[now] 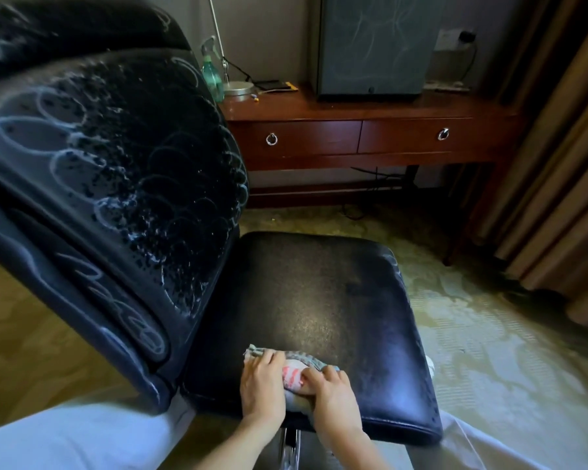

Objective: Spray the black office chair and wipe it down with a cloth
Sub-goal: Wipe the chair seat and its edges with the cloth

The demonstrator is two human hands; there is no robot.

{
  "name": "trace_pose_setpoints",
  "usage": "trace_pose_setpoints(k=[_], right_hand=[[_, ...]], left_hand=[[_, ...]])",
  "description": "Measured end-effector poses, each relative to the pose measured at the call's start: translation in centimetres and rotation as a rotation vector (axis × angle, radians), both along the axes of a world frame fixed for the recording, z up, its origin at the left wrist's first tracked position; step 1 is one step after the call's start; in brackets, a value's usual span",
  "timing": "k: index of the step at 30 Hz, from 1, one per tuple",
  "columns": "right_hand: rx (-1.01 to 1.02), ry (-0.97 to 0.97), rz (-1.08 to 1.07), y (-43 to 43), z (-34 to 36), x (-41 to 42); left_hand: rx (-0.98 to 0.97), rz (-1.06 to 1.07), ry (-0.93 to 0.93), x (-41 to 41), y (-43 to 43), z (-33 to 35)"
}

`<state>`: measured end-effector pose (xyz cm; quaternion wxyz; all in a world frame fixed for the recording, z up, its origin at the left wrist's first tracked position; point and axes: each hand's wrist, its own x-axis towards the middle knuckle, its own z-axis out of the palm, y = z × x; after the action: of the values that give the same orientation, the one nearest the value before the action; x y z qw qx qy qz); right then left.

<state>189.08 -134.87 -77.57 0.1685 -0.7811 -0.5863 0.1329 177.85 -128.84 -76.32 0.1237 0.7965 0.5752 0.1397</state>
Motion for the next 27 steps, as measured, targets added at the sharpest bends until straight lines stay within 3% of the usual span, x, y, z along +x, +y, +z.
trace_pose_setpoints(k=[6, 12, 17, 27], right_hand=[[-0.074, 0.040, 0.091, -0.2, -0.4, -1.1], [-0.005, 0.028, 0.115, -0.5, -2.1, 0.2], [0.179, -0.056, 0.015, -1.1, -2.3, 3.7], [0.100, -0.008, -0.126, 6.2, -2.3, 12.3]], left_hand=[[-0.004, 0.025, 0.059, -1.2, 0.1, 0.0], [0.015, -0.005, 0.103, -0.5, 0.0, -1.6], [0.020, -0.111, 0.054, 3.0, 0.5, -2.0], [0.116, -0.254, 0.102, 12.0, 8.9, -2.5]])
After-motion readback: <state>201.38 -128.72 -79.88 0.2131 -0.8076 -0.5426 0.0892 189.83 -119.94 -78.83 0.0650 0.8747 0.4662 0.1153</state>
